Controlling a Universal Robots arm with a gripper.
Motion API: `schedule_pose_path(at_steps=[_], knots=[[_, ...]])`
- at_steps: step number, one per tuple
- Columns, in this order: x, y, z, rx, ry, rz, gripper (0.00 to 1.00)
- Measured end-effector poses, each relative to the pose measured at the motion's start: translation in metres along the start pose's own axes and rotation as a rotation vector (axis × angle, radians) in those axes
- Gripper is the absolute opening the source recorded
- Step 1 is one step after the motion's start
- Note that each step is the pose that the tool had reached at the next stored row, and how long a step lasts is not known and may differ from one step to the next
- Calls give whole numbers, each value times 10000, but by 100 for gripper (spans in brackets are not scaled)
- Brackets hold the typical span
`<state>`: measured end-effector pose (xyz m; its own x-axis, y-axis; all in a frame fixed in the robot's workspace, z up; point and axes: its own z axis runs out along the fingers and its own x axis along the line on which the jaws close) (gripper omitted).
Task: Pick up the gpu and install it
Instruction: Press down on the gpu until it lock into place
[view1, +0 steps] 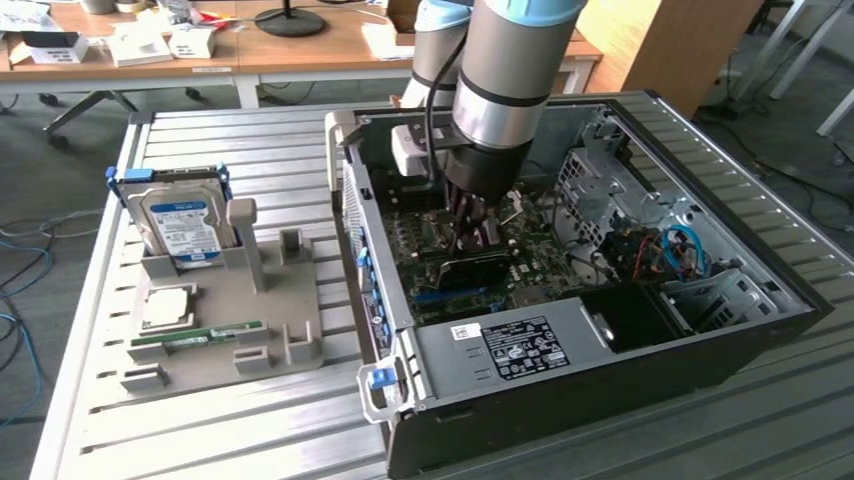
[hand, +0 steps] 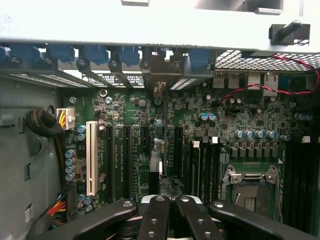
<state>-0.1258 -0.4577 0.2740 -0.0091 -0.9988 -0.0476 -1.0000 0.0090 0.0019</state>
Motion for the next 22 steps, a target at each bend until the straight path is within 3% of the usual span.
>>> schedule_pose_path(at_steps=[22], knots=[[-11,0,69,-2,3,0,11]])
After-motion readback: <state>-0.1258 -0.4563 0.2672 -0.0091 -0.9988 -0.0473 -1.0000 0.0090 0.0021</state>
